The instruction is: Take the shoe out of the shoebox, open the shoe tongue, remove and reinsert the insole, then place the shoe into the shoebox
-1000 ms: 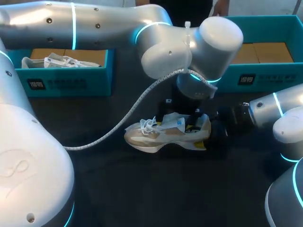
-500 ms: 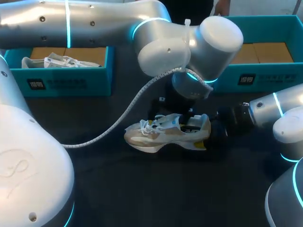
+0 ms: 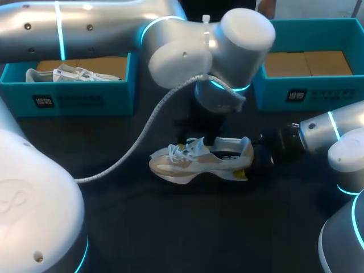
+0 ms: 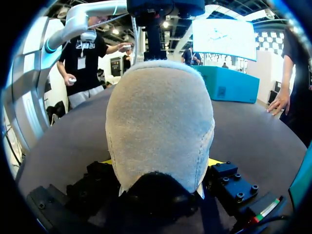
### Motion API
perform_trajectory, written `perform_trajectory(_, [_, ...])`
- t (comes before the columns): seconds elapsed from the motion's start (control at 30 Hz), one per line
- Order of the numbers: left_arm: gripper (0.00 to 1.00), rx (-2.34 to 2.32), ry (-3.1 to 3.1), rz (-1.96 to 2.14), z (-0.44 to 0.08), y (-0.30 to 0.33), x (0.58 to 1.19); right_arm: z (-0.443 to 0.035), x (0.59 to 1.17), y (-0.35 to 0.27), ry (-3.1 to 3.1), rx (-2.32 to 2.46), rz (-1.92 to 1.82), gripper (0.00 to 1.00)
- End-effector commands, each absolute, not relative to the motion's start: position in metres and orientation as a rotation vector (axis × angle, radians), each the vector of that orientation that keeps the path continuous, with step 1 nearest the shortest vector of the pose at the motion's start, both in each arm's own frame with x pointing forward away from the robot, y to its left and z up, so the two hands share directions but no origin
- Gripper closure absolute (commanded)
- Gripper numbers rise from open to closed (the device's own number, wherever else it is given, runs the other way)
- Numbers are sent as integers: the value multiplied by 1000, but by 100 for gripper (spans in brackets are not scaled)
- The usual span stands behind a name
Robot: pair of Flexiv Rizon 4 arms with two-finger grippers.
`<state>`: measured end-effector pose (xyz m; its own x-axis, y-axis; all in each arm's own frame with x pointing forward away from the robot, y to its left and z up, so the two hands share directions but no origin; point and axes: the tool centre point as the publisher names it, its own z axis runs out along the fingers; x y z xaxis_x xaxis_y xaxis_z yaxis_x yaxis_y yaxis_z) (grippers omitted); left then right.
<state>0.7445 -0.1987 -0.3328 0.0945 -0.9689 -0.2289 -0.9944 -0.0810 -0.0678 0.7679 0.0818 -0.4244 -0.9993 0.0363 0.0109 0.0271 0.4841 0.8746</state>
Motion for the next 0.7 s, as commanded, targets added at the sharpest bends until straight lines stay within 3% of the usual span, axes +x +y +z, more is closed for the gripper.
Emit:
perform_trajectory(0.03, [100,-2206,2030,132,-336,-195,743,-425,769,83,2701,60,1584,100])
perform_trajectory(0.7, [100,-2260,2103,-108,-291,-182,733,-425,769,83,2701,60,1584,100])
